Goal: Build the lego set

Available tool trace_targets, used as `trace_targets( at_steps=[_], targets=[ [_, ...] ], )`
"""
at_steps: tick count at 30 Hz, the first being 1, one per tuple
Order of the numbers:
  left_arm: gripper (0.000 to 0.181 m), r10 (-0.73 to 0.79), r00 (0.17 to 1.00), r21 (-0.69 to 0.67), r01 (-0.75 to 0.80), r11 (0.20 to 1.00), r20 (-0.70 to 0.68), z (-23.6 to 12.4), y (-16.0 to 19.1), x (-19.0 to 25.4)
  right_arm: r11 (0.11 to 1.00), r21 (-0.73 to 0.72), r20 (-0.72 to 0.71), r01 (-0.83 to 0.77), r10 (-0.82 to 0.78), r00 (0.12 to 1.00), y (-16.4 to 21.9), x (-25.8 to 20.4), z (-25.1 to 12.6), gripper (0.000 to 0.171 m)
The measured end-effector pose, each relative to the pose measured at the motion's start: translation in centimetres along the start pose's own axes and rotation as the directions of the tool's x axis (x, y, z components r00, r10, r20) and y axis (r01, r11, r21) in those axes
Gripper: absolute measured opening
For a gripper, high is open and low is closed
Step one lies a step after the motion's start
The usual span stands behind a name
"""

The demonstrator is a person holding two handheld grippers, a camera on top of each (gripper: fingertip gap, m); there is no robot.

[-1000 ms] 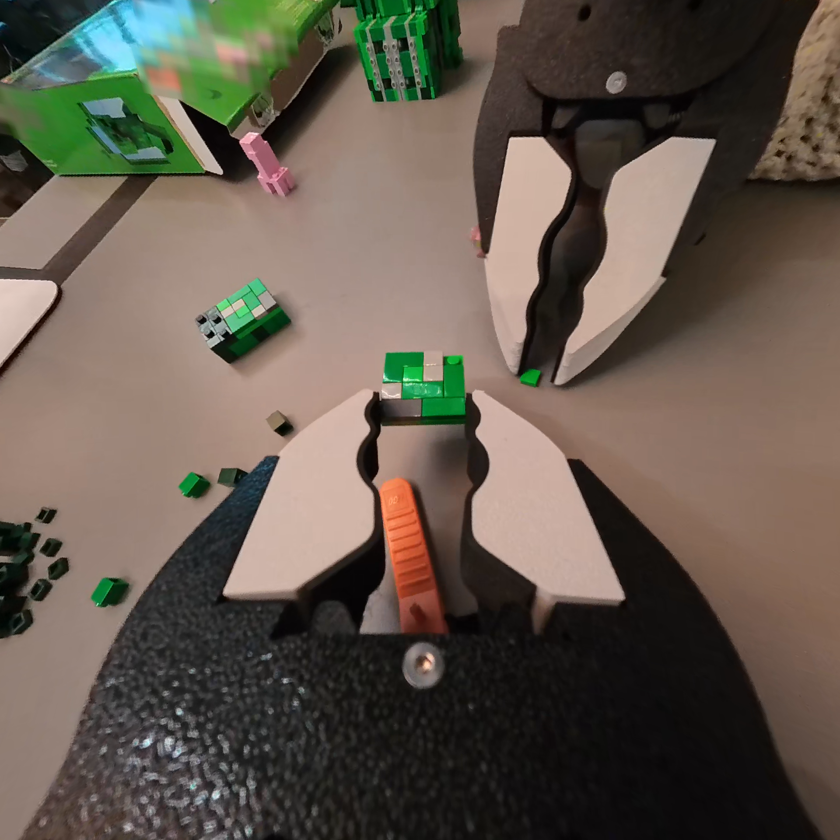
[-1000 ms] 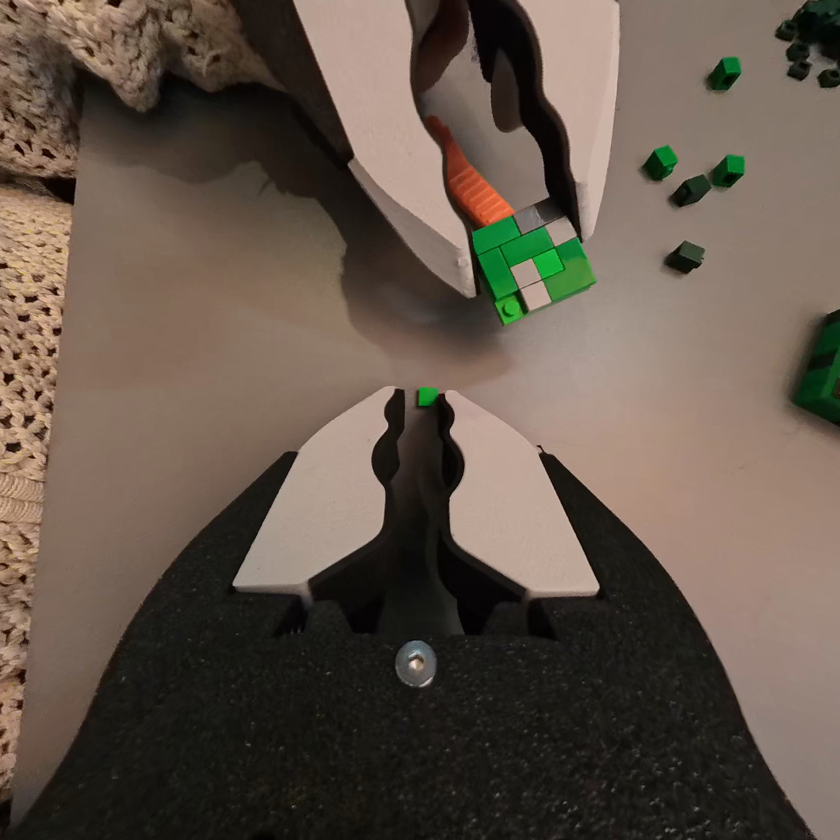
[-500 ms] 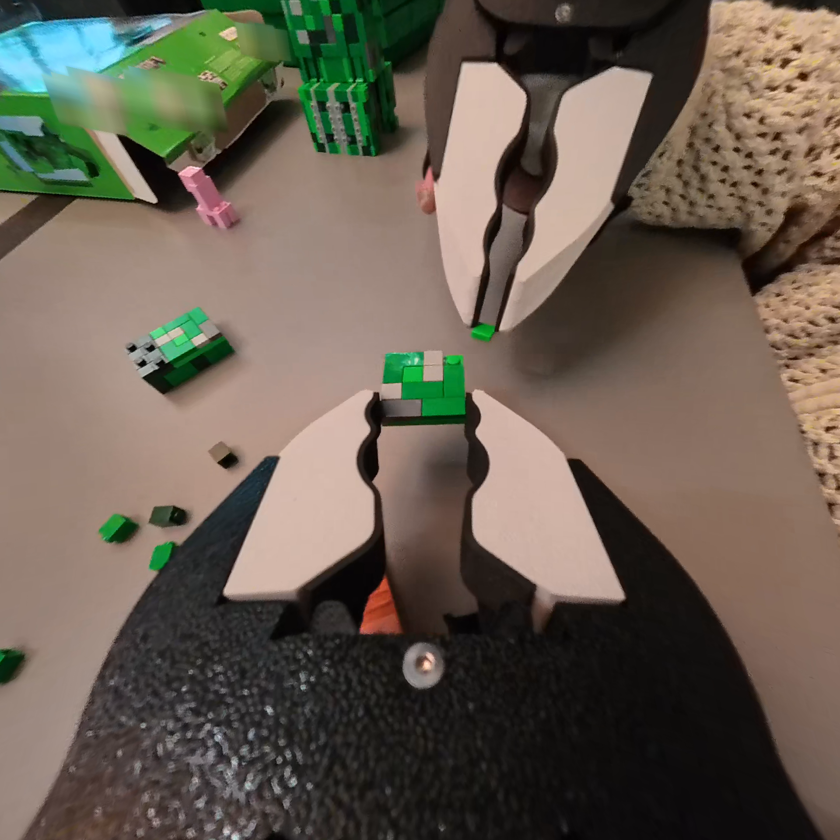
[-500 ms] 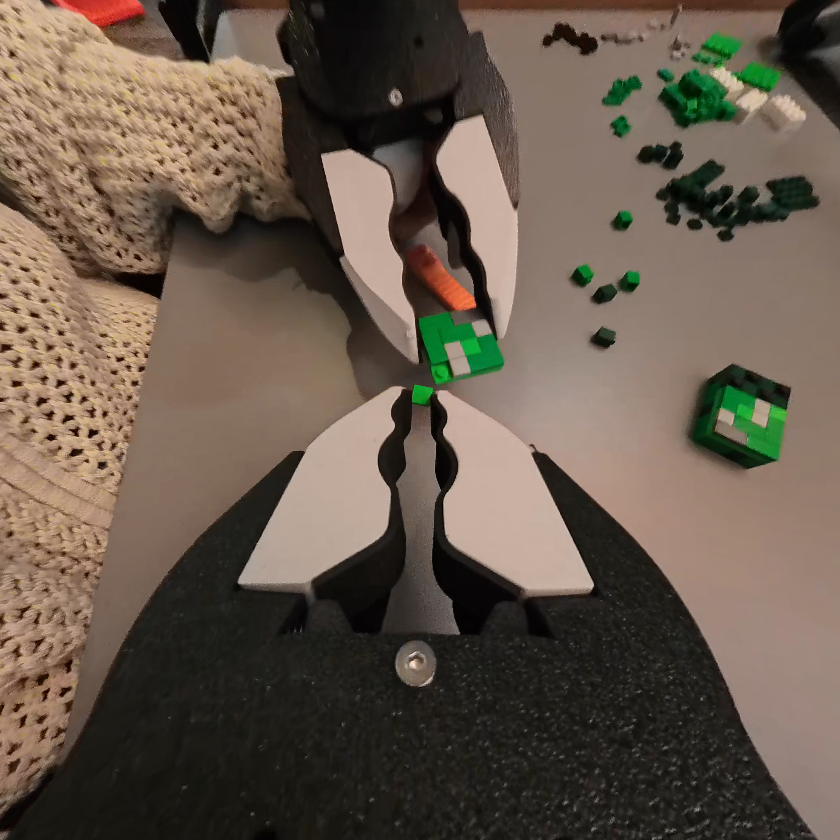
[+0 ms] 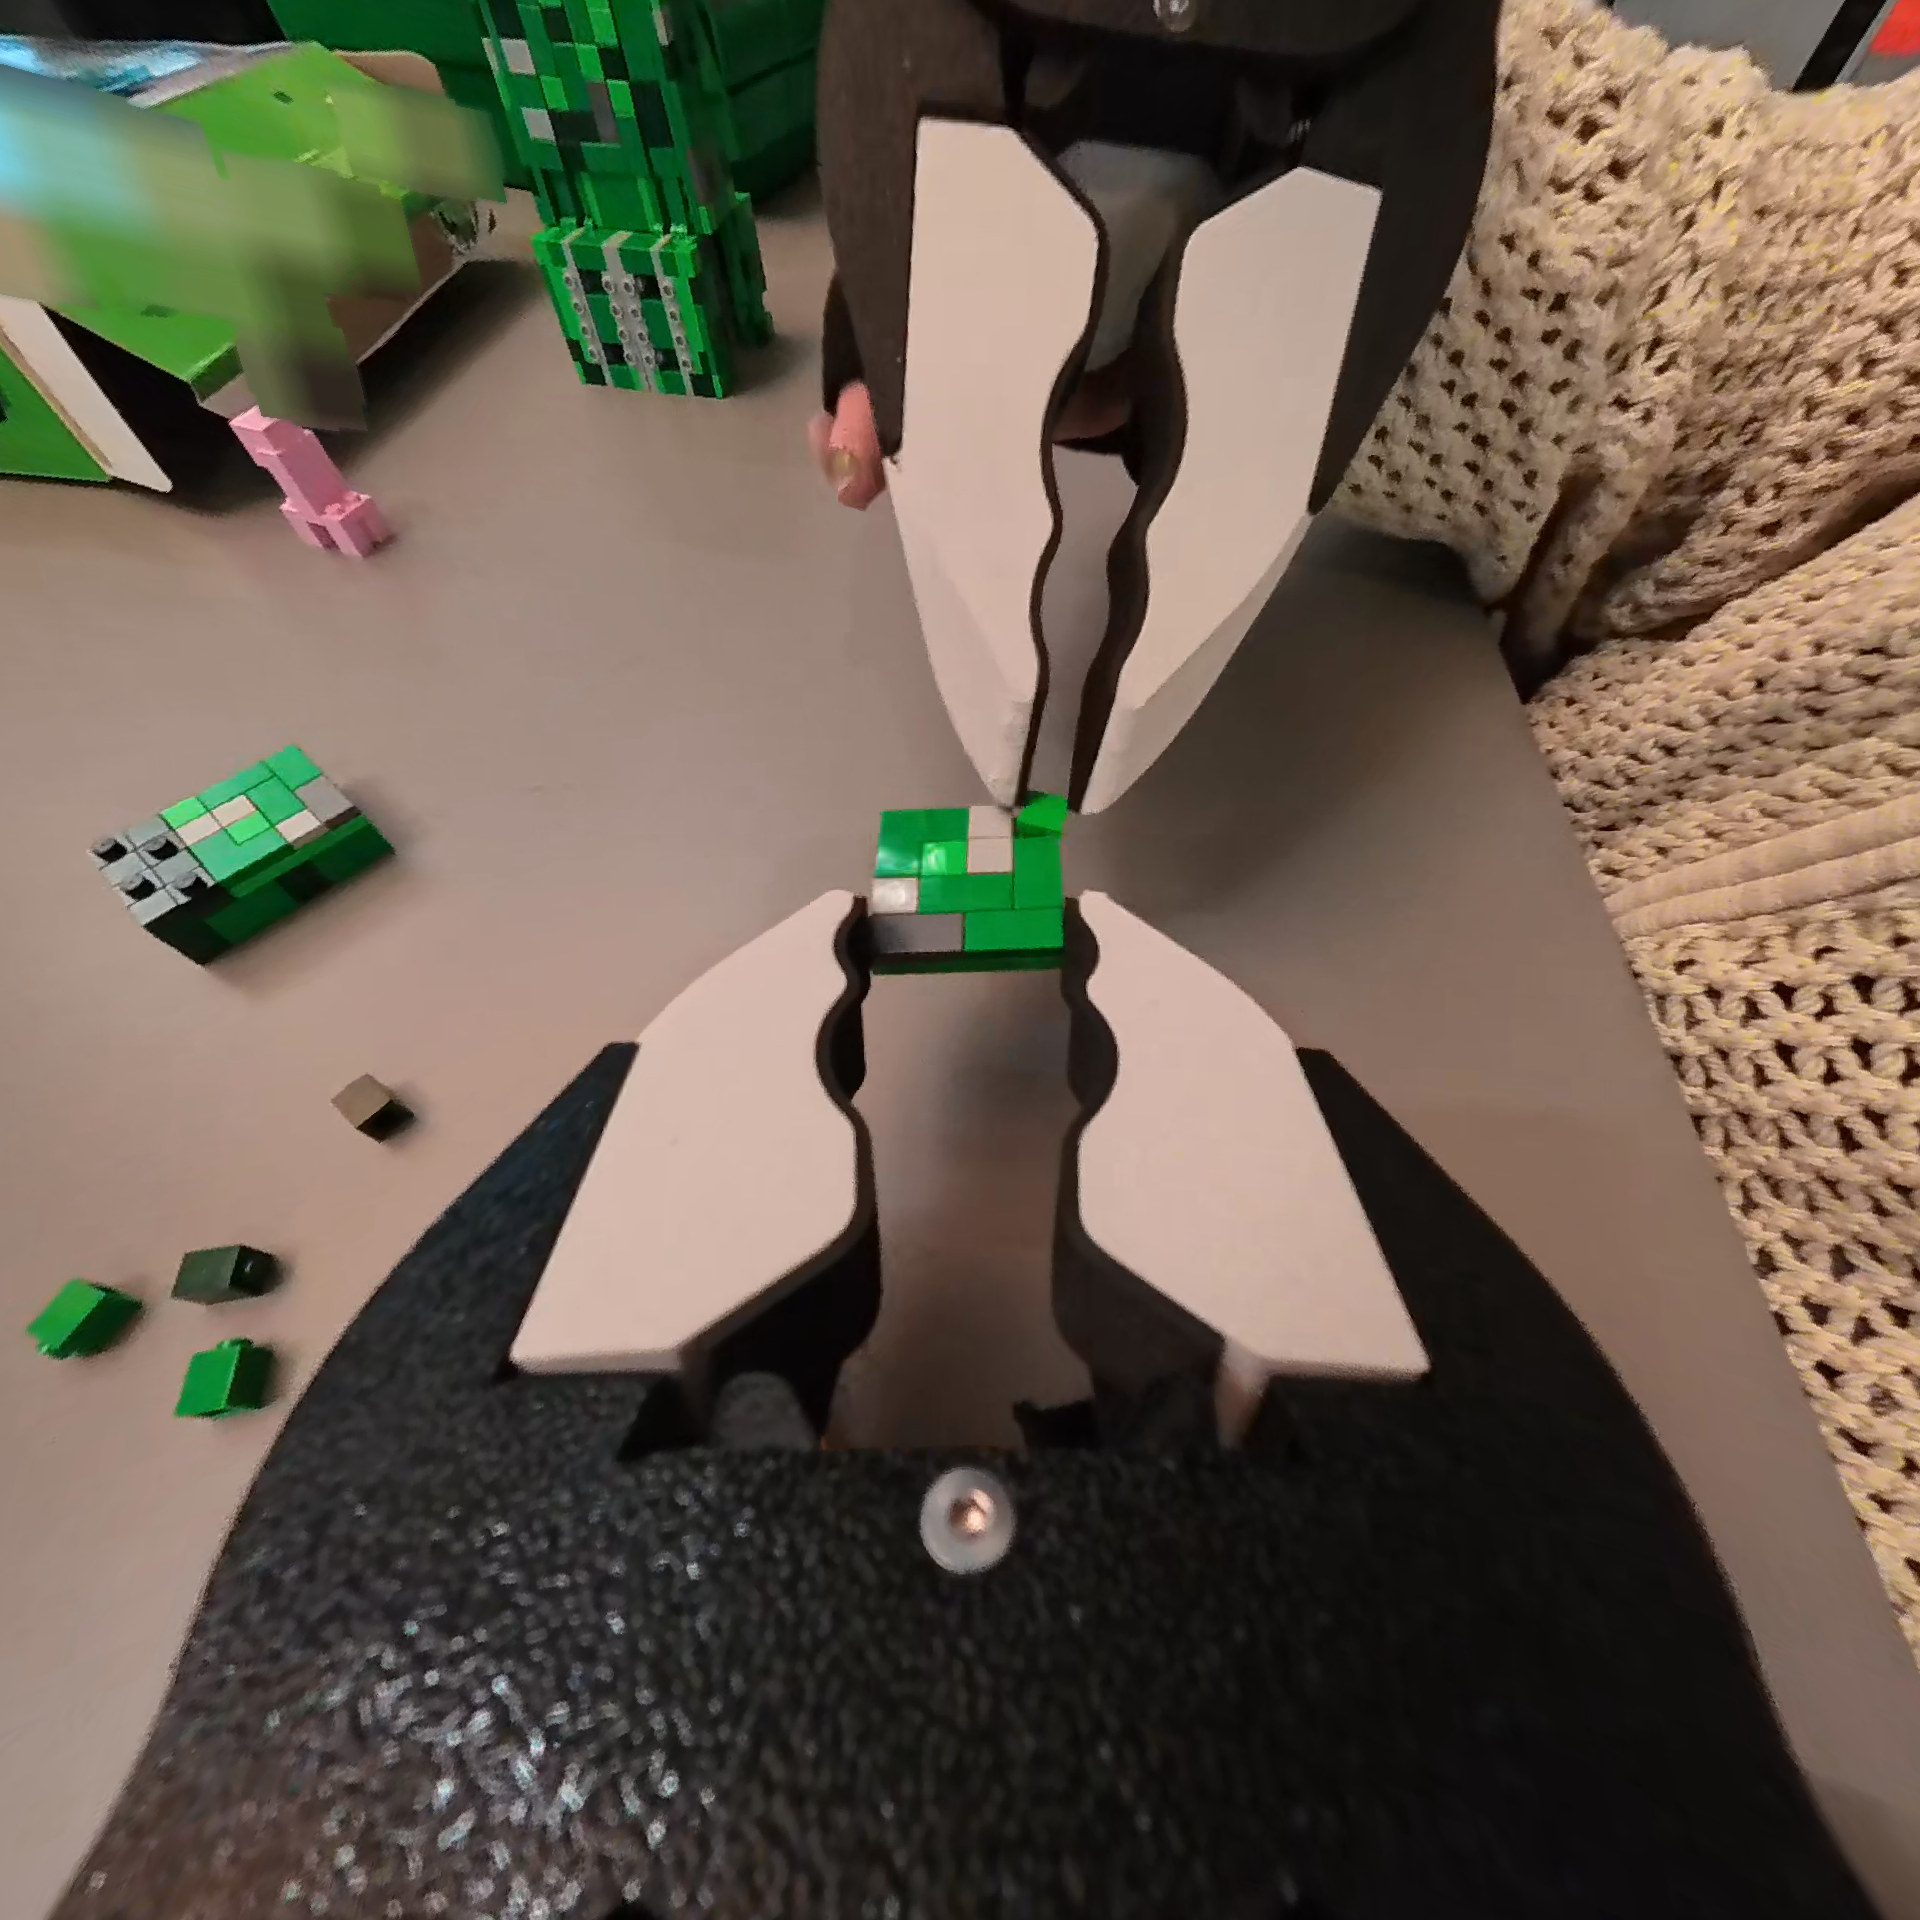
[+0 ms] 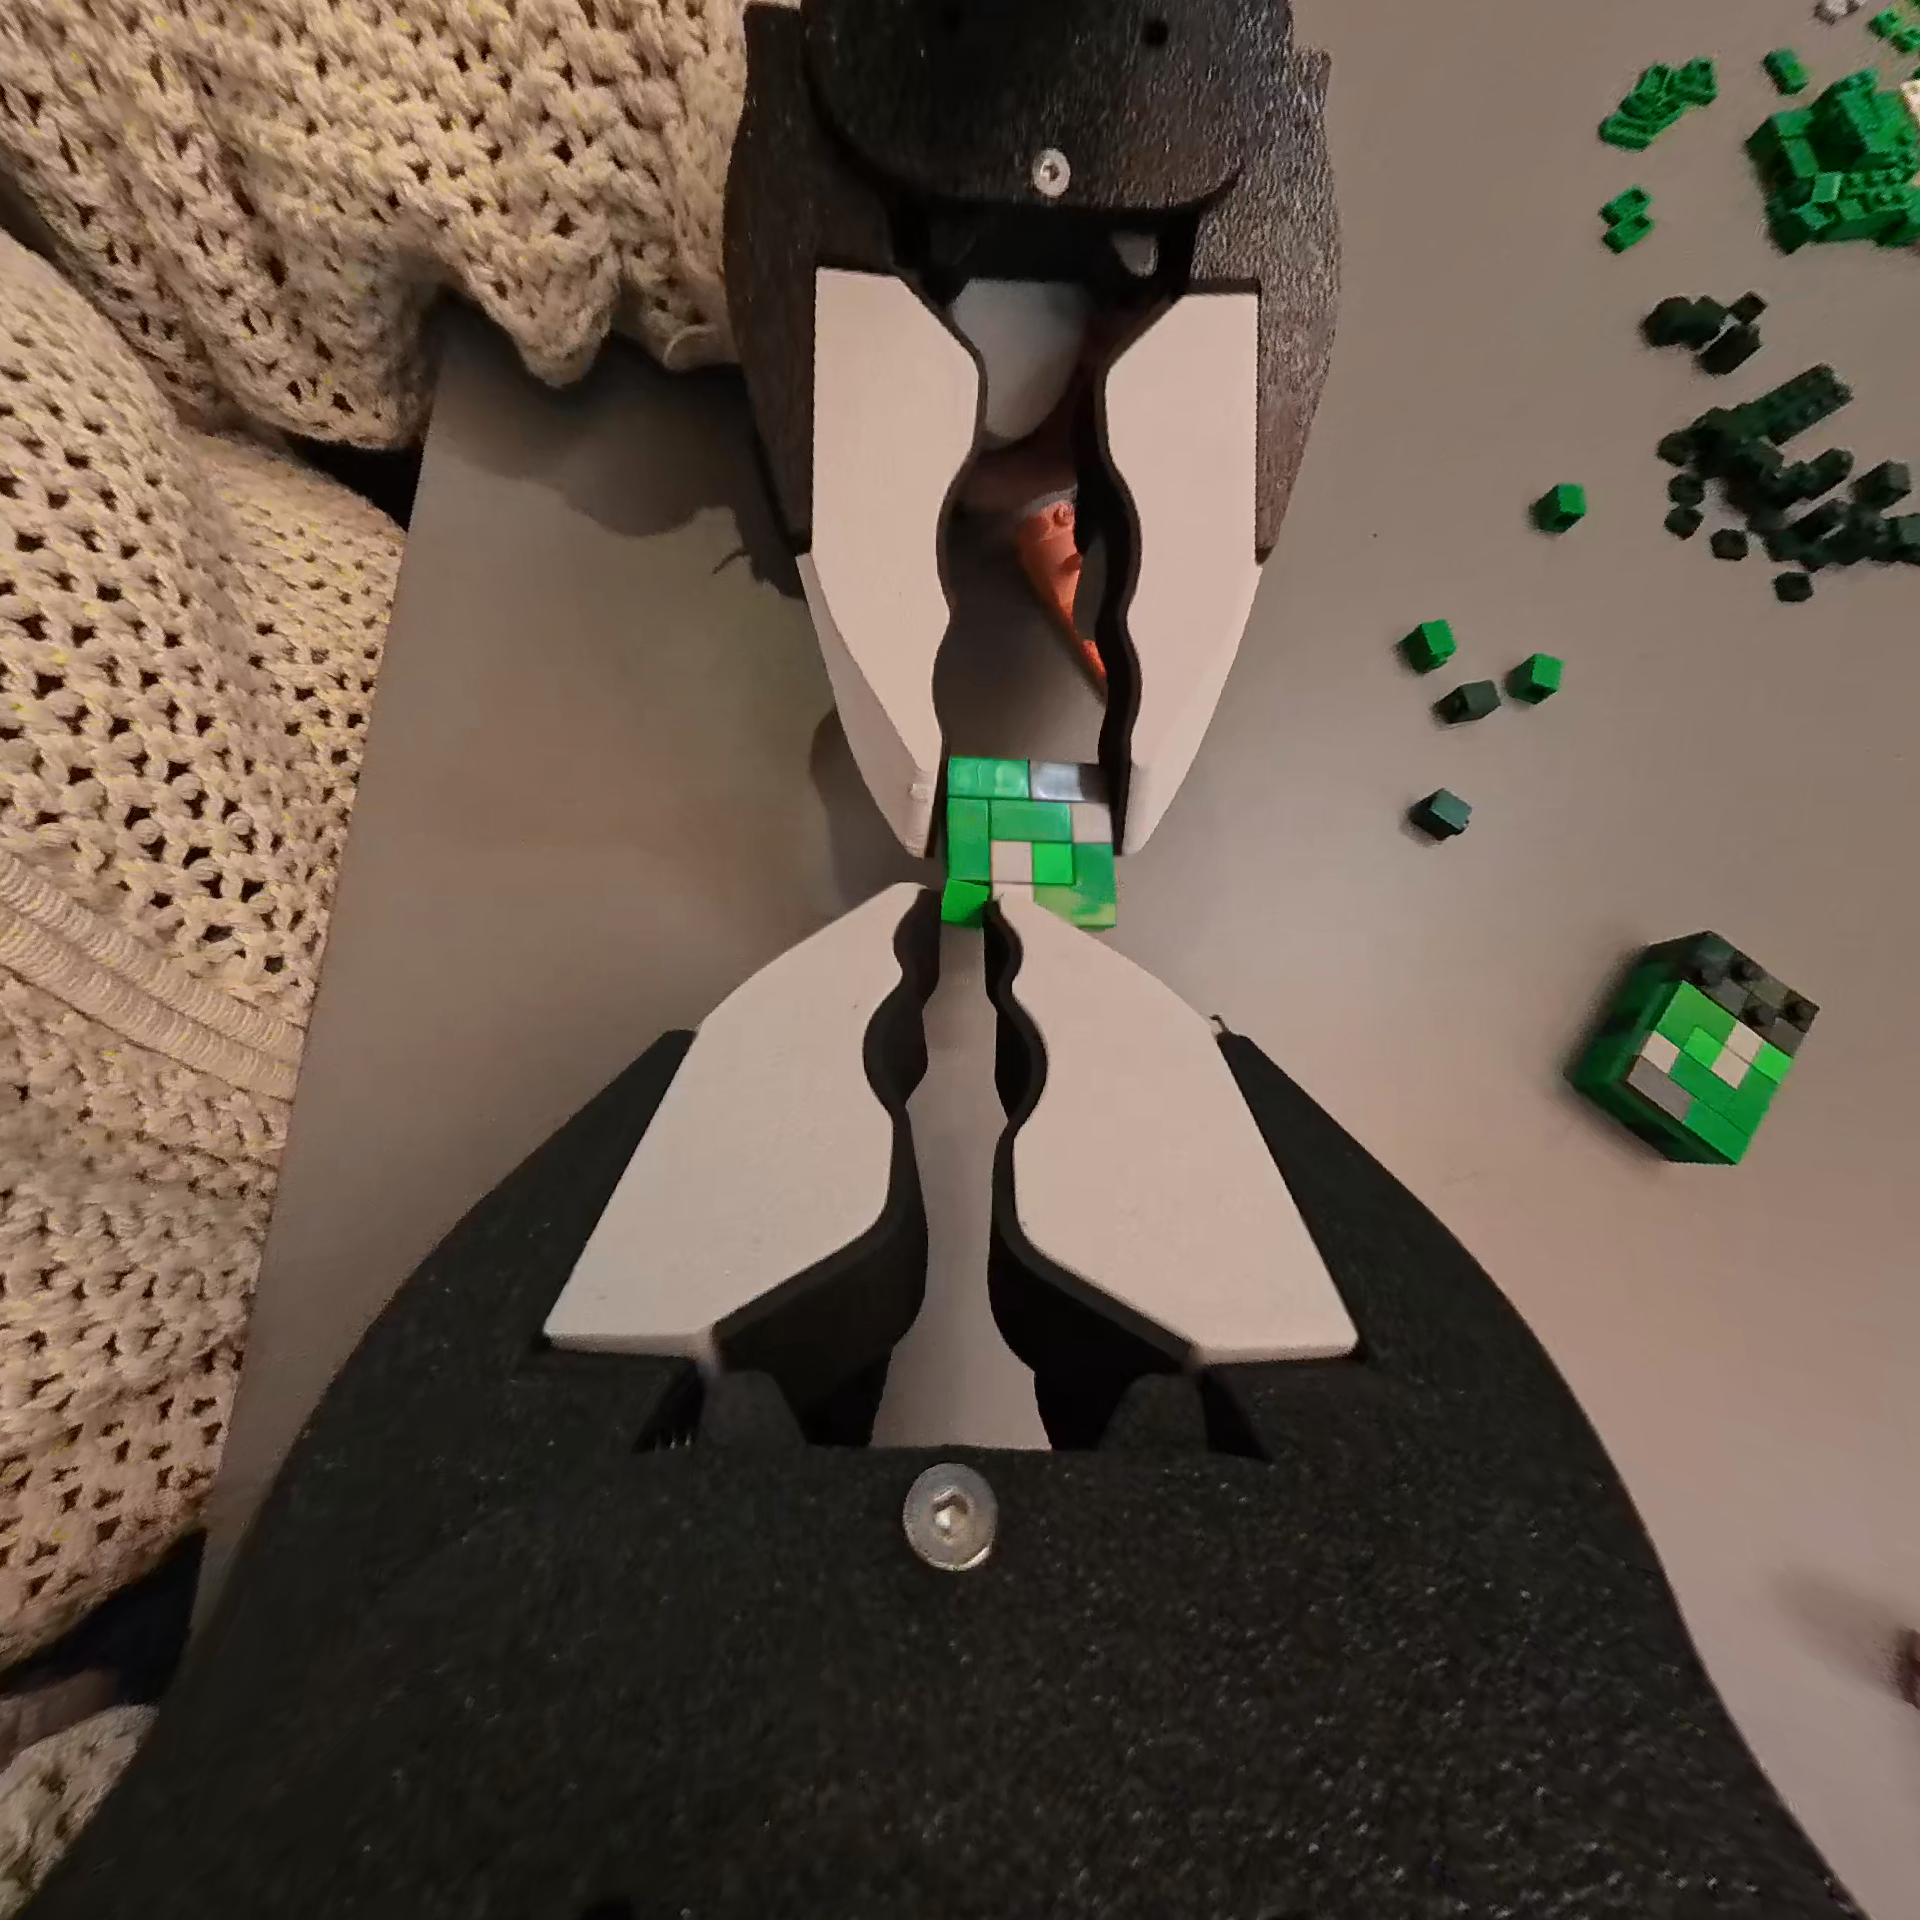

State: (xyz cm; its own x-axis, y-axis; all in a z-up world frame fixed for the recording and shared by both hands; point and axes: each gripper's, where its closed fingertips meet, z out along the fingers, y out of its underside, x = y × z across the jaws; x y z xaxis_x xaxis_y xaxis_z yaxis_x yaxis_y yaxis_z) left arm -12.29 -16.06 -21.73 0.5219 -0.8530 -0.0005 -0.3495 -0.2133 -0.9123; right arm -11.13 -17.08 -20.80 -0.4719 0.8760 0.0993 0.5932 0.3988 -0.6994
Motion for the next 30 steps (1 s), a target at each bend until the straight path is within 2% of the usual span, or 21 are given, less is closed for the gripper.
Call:
trace_targets(
  at_steps=[30],
  targets=[
    [0.035,-0.013,1.0,0.009,0.013,1.0,-0.018,0.04,-0.1,0.22,0.999,-0.028,0.0,0.024,-0.024,1.0,0.01,-0.05,0.14,0.008]
  ],
)
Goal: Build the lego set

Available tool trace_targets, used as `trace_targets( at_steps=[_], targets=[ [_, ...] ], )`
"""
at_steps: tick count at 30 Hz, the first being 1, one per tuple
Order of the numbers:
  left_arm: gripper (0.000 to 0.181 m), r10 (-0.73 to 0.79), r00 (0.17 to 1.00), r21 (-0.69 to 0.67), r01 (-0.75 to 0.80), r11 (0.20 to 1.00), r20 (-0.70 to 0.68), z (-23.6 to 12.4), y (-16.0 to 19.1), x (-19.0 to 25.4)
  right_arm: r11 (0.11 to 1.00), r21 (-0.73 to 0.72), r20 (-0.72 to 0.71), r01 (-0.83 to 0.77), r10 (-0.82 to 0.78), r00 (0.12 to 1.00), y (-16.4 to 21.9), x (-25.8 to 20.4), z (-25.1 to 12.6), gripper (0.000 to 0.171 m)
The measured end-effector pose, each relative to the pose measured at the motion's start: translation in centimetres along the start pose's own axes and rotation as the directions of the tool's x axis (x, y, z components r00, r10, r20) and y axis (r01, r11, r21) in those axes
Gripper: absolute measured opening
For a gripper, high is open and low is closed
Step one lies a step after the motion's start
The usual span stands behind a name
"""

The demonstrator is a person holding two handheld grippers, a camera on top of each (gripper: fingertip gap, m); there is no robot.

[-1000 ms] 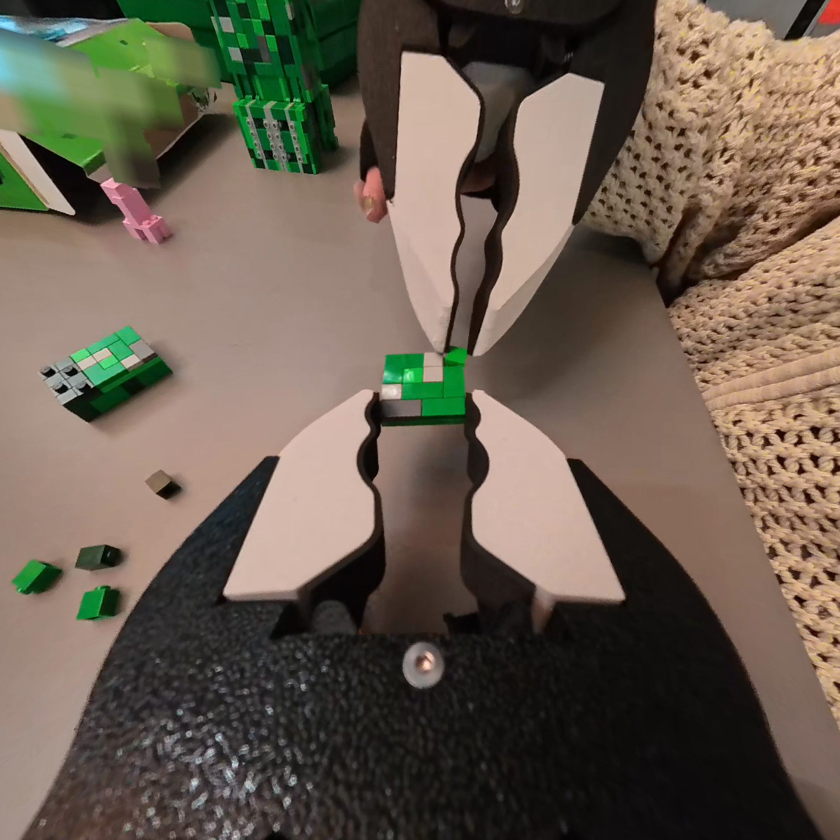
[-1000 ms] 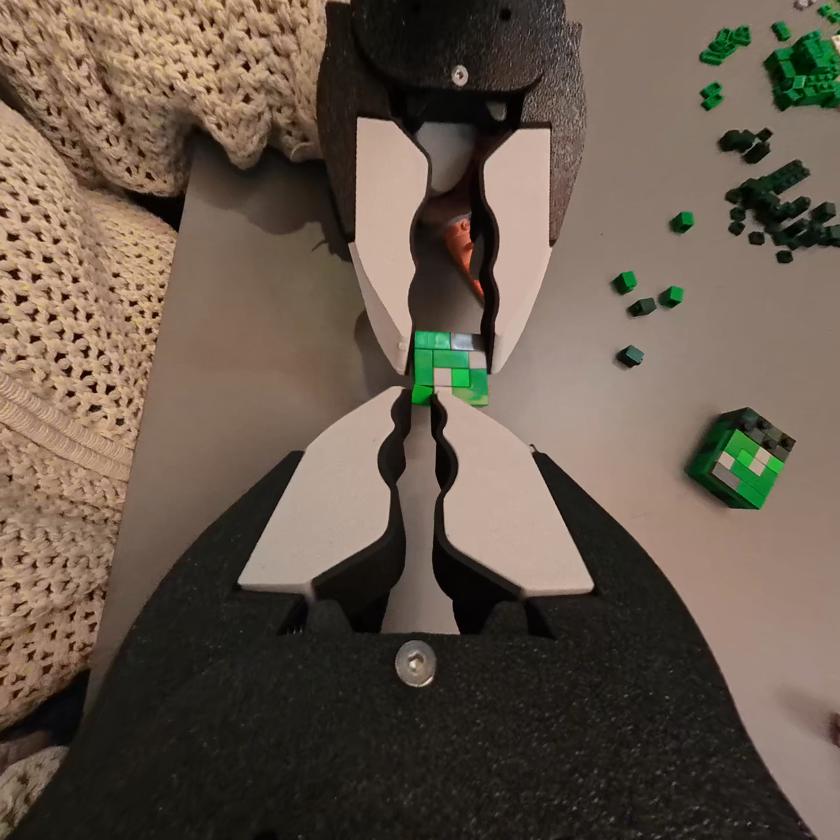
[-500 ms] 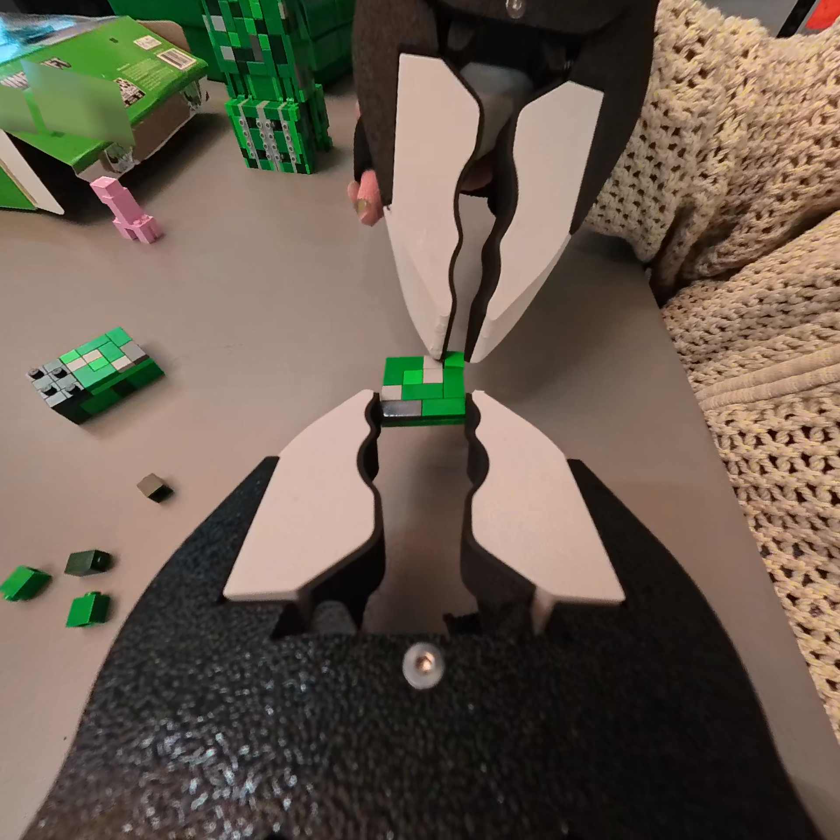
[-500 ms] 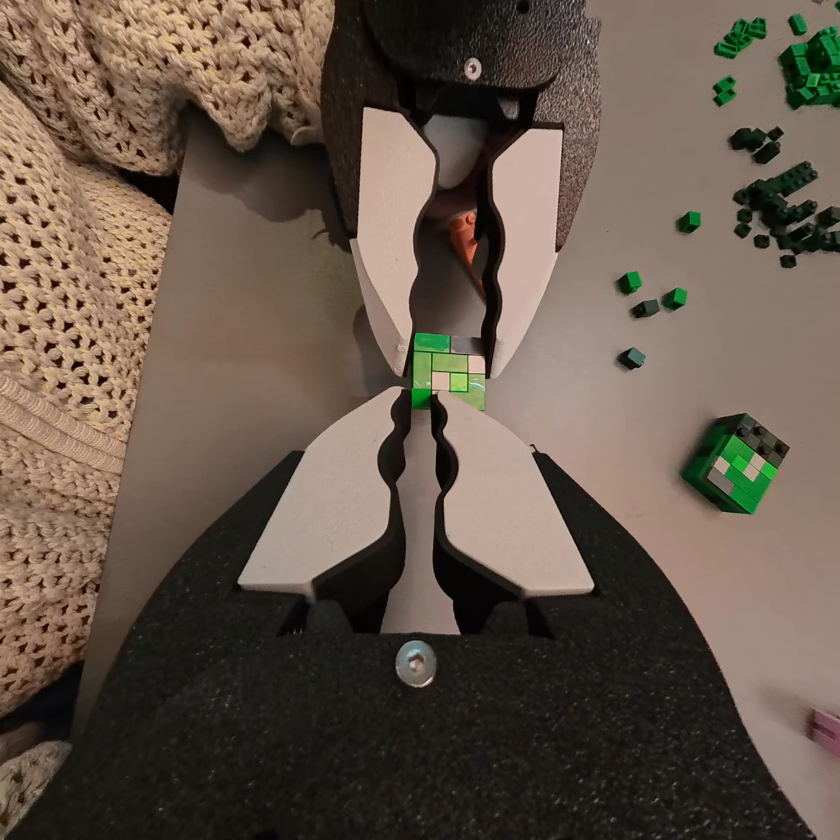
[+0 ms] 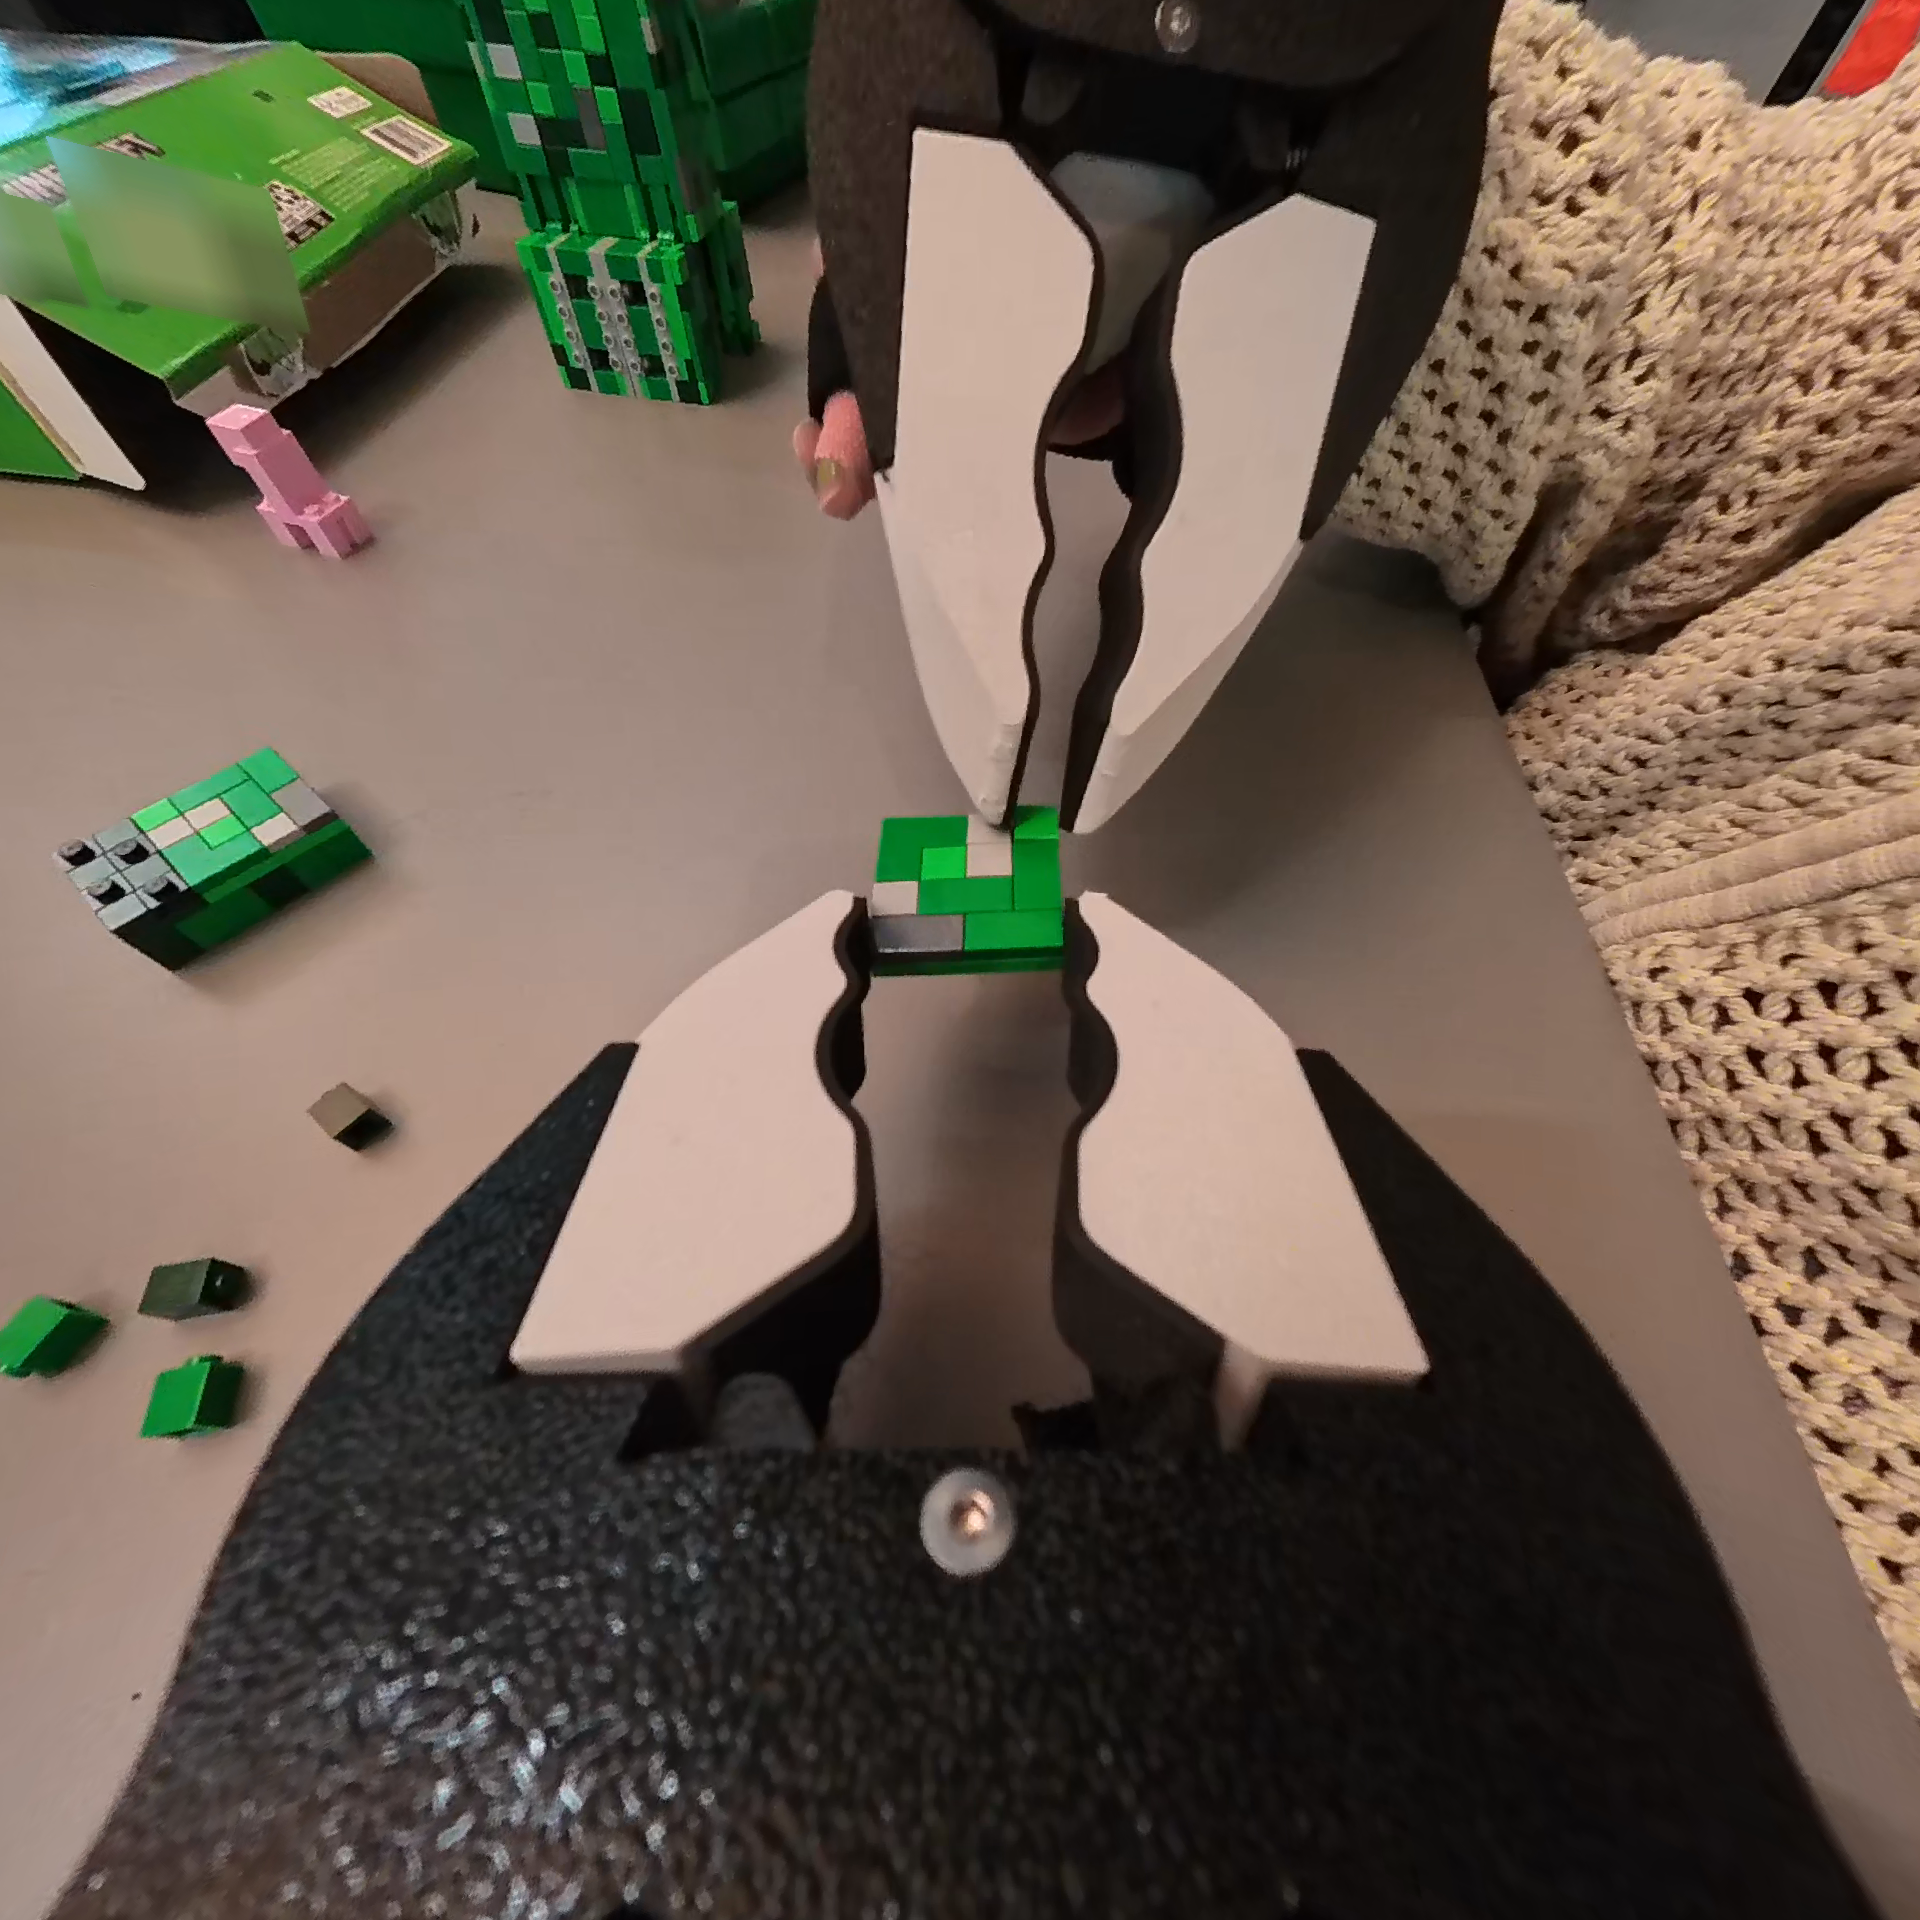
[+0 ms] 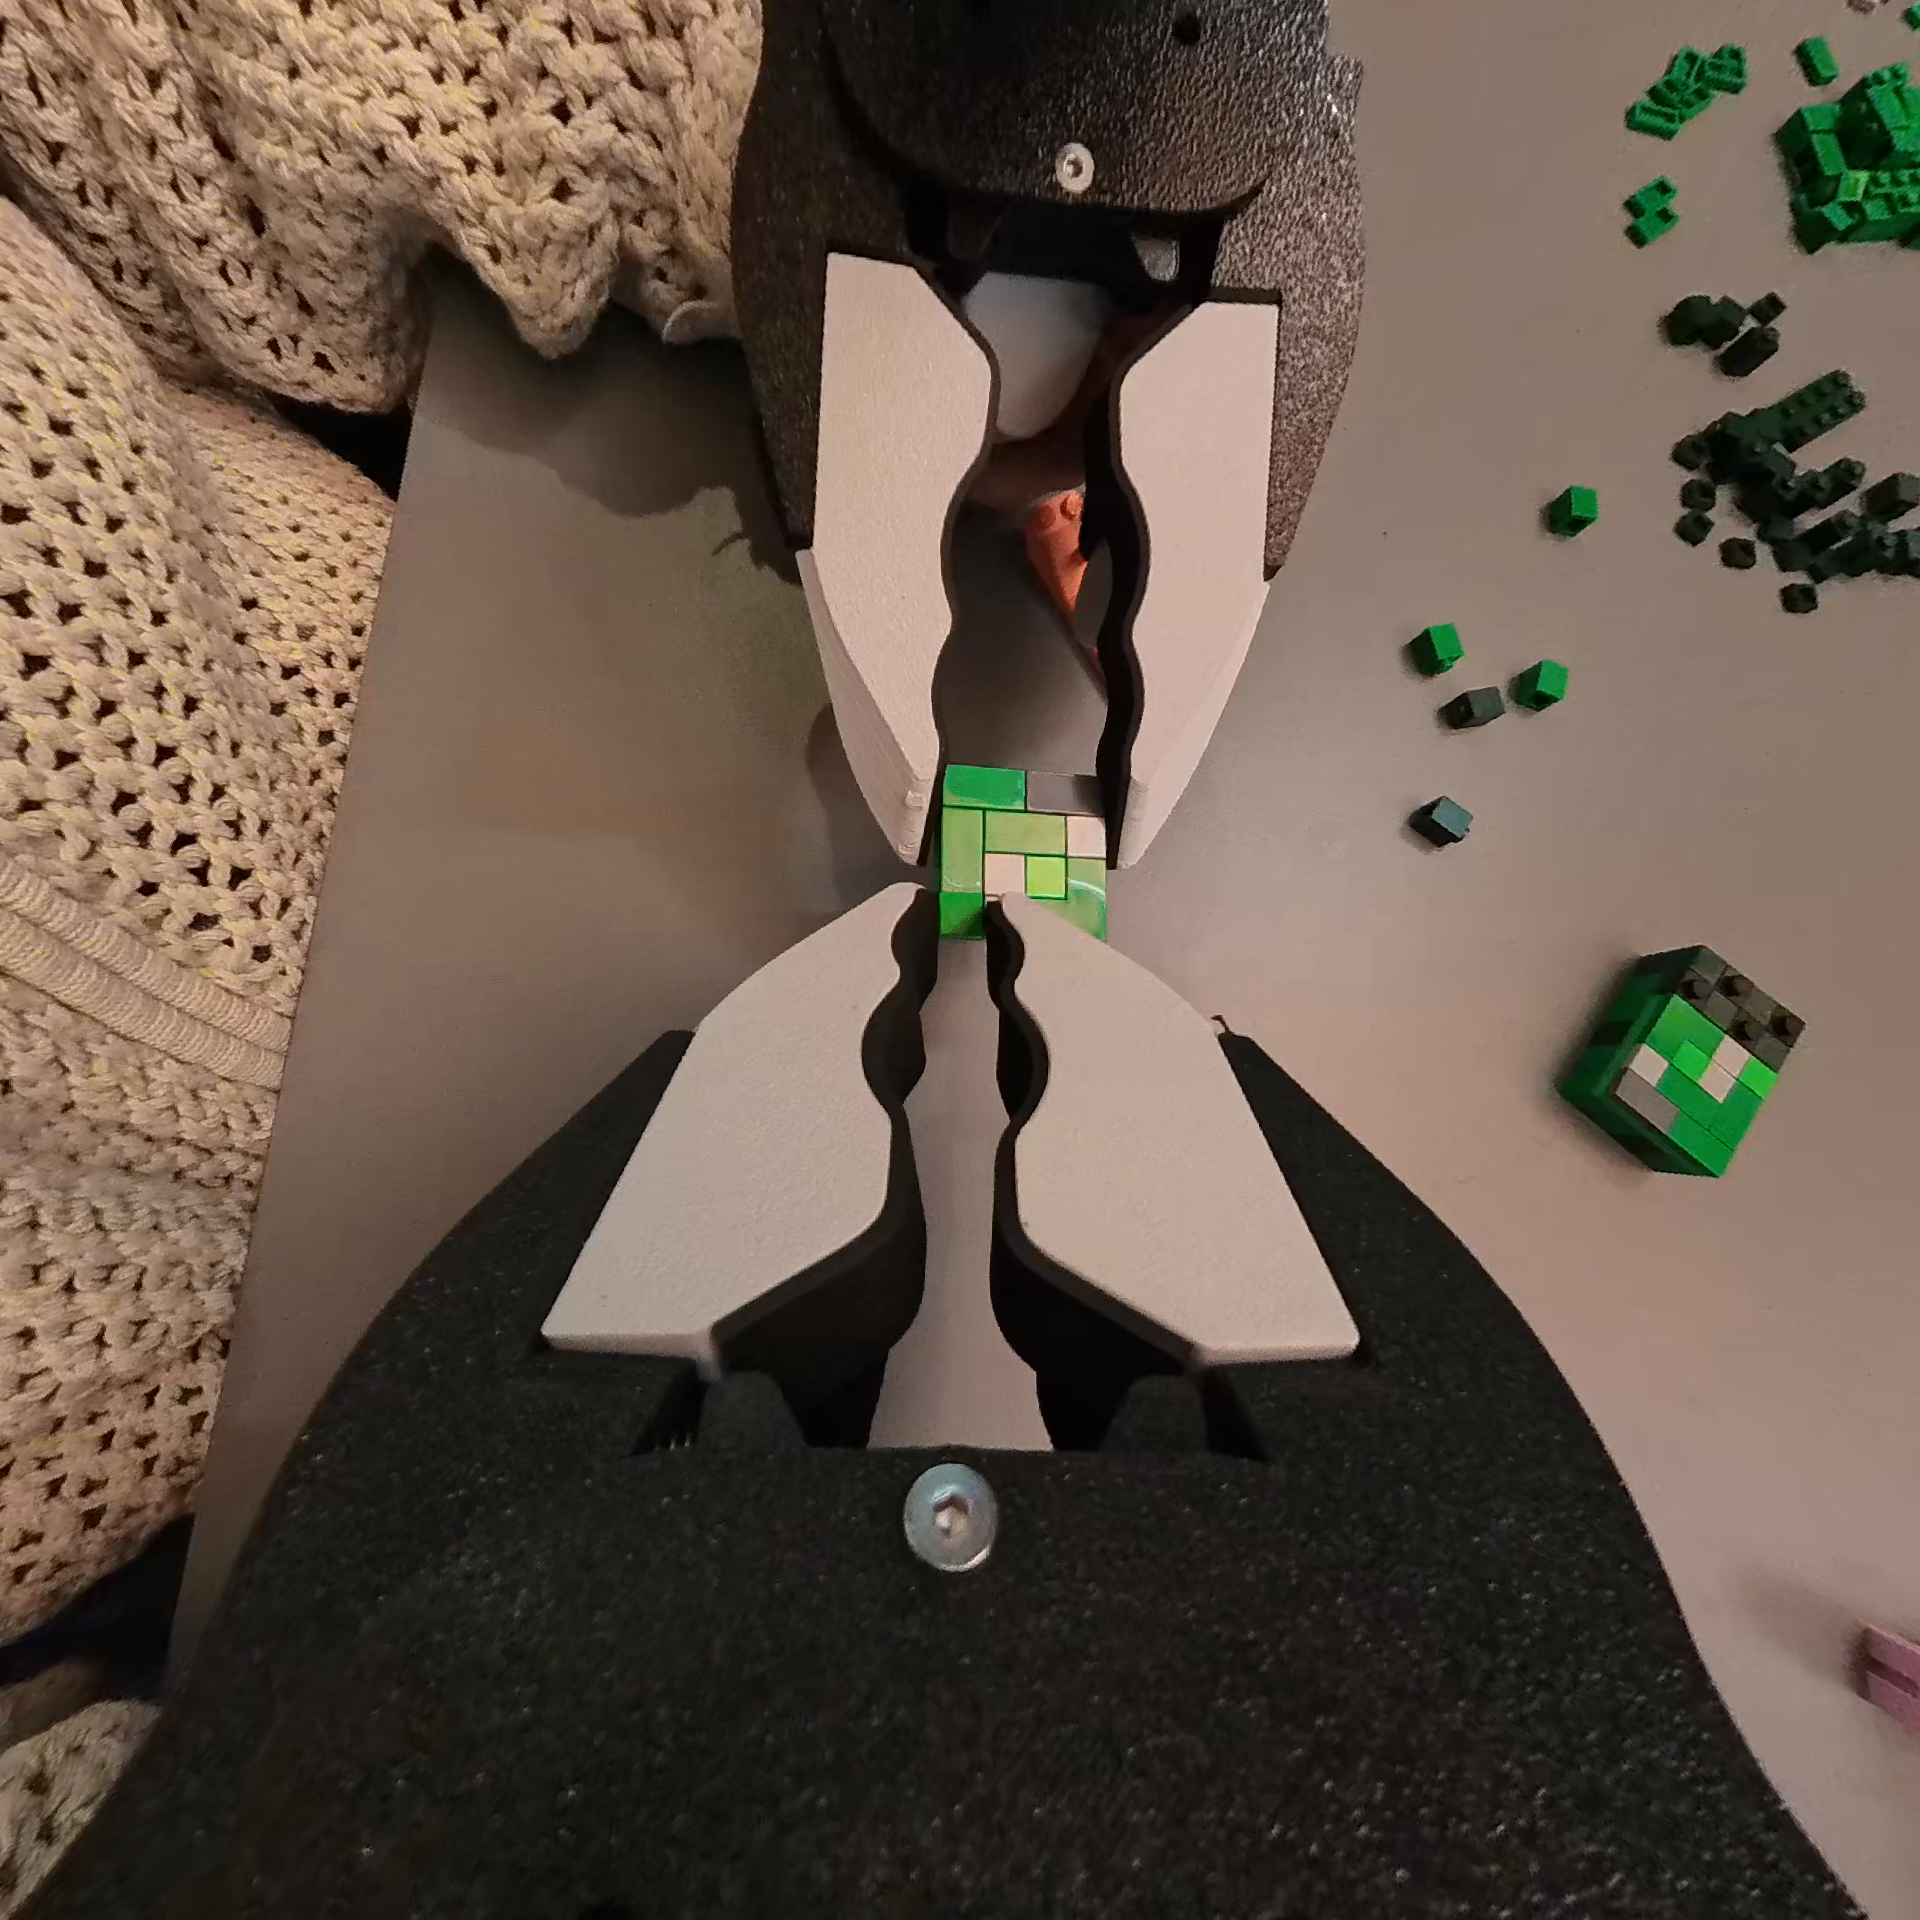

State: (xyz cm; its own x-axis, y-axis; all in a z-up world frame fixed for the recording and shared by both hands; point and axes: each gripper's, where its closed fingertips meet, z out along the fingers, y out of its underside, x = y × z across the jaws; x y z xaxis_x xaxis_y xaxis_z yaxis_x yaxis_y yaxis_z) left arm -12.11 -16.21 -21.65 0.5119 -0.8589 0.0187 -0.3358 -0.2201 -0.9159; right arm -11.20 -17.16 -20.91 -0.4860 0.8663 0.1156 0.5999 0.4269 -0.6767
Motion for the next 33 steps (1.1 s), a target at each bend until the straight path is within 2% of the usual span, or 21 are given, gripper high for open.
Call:
trace_targets(
  at_steps=[15,18,20,22,24,27,29,33],
  targets=[
    [0.035,-0.013,1.0,0.003,0.013,1.0,0.021,-0.2,0.0,-0.4,0.999,0.053,-0.05,-0.003,0.005,0.999,-0.6,0.7,-0.5,0.013],
    [0.035,-0.024,0.999,0.003,0.024,1.0,0.047,-0.3,0.0,-0.9,0.996,0.085,-0.119,0.0,0.01,0.993,-0.8,1.7,-1.2,0.016],
    [0.035,-0.041,0.996,0.002,0.041,0.999,0.082,-0.5,0.1,-1.6,0.992,0.129,-0.208,0.016,0.011,0.978,-1.3,2.7,-1.8,0.025],
    [0.035,-0.082,0.989,0.004,0.082,0.997,0.127,-0.8,0.3,-2.5,0.981,0.174,-0.357,0.08,-0.012,0.934,-2.2,3.9,-2.6,0.035],
    [0.035,-0.142,0.98,0.04,0.137,0.99,0.143,-1.1,0.1,-3.2,0.971,0.164,-0.532,0.175,-0.062,0.845,-2.9,4.9,-3.3,0.044],
    [0.035,-0.207,0.967,0.094,0.195,0.976,0.15,-1.7,-0.3,-3.8,0.946,-0.022,-0.707,0.324,-0.244,0.664,-2.7,5.4,-3.0,0.05],
    [0.035,-0.226,0.963,0.114,0.21,0.971,0.15,-1.9,-0.5,-4.0,0.903,-0.184,-0.731,0.387,-0.389,0.56,-2.1,5.3,-1.9,0.05],
    [0.035,-0.235,0.961,0.128,0.217,0.968,0.147,-2.1,-0.6,-4.0,0.856,-0.339,-0.724,0.391,-0.503,0.473,-1.0,5.7,-0.1,0.045]
  ],
)
